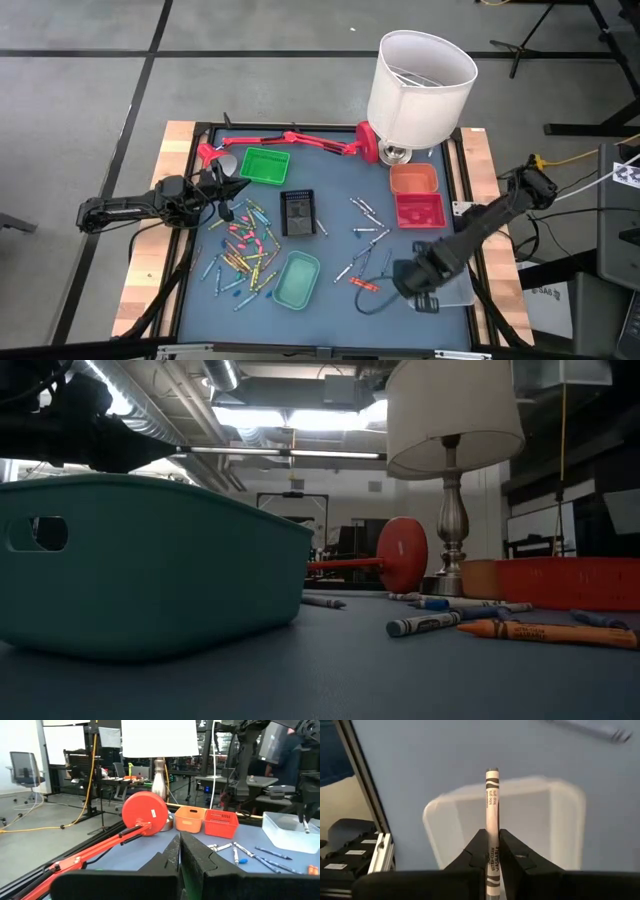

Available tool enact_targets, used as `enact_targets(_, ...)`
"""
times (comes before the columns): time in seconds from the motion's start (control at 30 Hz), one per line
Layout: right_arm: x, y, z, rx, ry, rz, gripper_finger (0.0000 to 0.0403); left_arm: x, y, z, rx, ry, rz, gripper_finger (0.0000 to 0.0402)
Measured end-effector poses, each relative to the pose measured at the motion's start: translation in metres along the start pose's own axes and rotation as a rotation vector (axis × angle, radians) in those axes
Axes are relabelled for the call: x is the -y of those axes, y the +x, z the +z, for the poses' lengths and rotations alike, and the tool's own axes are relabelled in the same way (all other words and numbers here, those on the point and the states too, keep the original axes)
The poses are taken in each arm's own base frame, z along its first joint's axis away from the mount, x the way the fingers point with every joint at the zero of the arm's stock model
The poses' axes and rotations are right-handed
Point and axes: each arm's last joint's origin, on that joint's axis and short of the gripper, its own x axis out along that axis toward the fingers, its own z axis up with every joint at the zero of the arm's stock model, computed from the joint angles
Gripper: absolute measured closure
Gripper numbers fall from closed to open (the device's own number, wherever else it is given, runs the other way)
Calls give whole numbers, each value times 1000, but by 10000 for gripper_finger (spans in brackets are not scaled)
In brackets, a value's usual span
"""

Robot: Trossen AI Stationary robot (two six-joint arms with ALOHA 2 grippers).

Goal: Sort crayons
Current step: Put the gray crayon into the white bin, then put the blue green crayon into the green bin

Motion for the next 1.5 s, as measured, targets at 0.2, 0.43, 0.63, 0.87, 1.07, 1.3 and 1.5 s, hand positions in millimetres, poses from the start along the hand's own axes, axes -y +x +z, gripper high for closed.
enact_targets(0.2, -20, 7, -29, 2, 6, -80, 377, 1, 0, 0, -1, 0, -25, 401)
enact_targets(0.43, -27, 10, -43, 16, 19, -123, 377, 1, 0, 0, -2, -38, -25, 401)
enact_targets(0.63, -26, 10, -42, 19, 23, -123, 375, 1, 0, 0, -2, -85, -25, 401)
enact_targets(0.87, -26, 10, -42, 20, 57, -123, 313, 1, 0, 0, -2, -87, -27, 388)
enact_targets(1.07, -25, 10, -42, 14, 22, -130, 276, 1, 0, 0, -2, -87, -27, 339)
enact_targets(1.3, -19, 9, -38, 85, -21, -219, 281, 1, 0, 9, 16, -160, -30, 312)
enact_targets(1.5, 6, 2, -17, 32, -87, -282, 285, 4, 8, 34, -13, -153, -19, 320)
